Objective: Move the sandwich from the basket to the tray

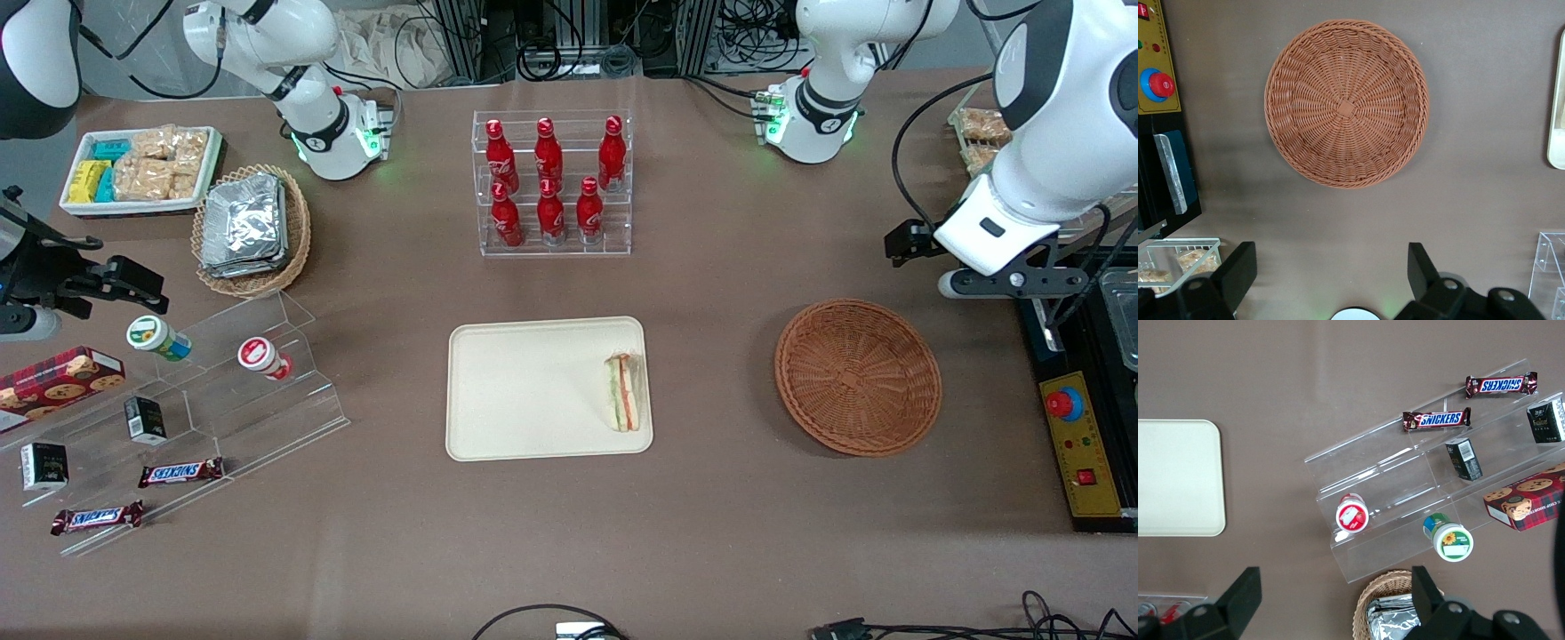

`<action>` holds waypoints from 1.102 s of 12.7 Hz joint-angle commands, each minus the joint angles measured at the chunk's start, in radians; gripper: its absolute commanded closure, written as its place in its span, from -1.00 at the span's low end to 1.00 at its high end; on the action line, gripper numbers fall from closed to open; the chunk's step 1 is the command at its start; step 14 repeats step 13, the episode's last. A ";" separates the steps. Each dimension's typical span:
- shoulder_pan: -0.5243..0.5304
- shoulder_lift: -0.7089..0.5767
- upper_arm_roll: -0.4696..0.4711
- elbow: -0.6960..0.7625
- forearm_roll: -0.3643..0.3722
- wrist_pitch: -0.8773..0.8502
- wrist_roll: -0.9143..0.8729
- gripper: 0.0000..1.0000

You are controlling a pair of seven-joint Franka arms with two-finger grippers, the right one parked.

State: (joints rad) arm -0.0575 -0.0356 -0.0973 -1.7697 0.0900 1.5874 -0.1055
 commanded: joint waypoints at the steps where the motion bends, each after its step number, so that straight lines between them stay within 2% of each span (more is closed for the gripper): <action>1: -0.018 -0.004 0.018 0.004 -0.009 -0.004 0.012 -1.00; 14: -0.012 -0.001 0.021 -0.002 -0.010 0.008 0.012 -1.00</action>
